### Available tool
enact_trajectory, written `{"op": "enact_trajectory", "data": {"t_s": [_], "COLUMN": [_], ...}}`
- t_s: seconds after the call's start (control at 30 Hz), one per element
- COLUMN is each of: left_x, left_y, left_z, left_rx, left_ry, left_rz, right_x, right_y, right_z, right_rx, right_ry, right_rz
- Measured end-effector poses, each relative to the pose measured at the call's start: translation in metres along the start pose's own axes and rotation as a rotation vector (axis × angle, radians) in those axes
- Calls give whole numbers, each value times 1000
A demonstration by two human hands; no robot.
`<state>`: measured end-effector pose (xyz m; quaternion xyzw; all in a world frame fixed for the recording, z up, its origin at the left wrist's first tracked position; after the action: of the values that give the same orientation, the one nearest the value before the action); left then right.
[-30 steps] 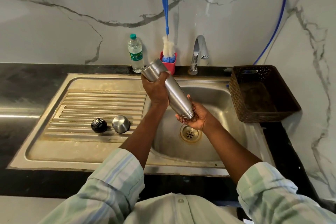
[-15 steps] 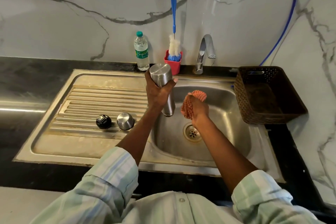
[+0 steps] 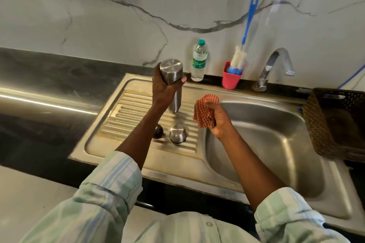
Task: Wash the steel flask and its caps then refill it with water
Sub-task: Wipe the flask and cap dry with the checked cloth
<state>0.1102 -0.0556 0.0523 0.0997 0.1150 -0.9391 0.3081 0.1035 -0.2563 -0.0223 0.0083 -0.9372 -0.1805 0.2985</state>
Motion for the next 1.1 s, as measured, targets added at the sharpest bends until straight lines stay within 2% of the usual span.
{"op": "enact_trajectory", "data": {"t_s": [0.33, 0.7, 0.83, 0.93, 1.03, 1.1], "left_x": [-51, -70, -72, -70, -64, -56], "left_y": [-52, -61, -66, -77, -90, -93], "left_z": [-27, -55, -61, -66, -83, -99], "left_rx": [-21, 9, 39, 224, 638, 811], "left_ry": [41, 5, -26, -177, -518, -762], "left_rz": [-63, -105, -51, 144, 417, 551], "right_x": [-28, -48, -48, -45, -43, -43], "right_y": [72, 88, 89, 87, 82, 79], "right_z": [16, 24, 25, 22, 18, 14], "right_rx": [150, 181, 144, 88, -1, -48], "right_ry": [-75, -112, -131, -139, -164, -190], "right_rz": [84, 151, 162, 162, 189, 195]}}
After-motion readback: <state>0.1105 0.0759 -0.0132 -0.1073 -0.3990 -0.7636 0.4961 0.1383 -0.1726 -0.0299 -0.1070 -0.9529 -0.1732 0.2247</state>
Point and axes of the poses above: each hand's wrist, its own x-axis away from the middle knuckle, its own y-axis out of the palm, z = x × y, the point moved 5 cm from there along -x, towards the middle knuckle, and after that the axes turned 5 degrees about z, right-handed, at the moved point
